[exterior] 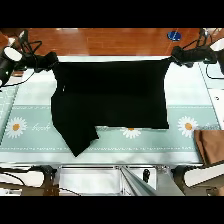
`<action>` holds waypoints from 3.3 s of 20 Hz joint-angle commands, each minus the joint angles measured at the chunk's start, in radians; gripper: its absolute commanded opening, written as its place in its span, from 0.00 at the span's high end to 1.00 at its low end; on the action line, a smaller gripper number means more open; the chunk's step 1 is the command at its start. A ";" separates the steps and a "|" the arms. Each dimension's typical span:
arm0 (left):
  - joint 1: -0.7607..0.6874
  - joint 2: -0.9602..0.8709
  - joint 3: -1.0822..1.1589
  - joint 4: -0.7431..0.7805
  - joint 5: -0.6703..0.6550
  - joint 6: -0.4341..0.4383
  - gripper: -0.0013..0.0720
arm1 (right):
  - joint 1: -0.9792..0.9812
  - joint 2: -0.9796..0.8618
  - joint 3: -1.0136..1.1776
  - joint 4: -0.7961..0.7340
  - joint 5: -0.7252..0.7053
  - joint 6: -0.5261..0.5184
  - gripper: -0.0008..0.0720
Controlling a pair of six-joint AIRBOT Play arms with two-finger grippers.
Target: Fold the shirts.
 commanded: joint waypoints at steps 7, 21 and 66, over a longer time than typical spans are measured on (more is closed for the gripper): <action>-0.001 -0.076 -0.029 0.121 -0.311 0.150 0.95 | -0.026 -0.051 -0.026 -0.054 0.254 -0.070 0.96; 0.169 0.095 -0.145 0.149 -0.589 0.037 0.29 | -0.116 0.179 -0.183 -0.346 0.428 0.019 0.41; 0.265 0.417 -0.890 -0.289 -0.316 0.343 0.95 | -0.048 0.500 -0.992 0.129 0.054 -0.139 0.96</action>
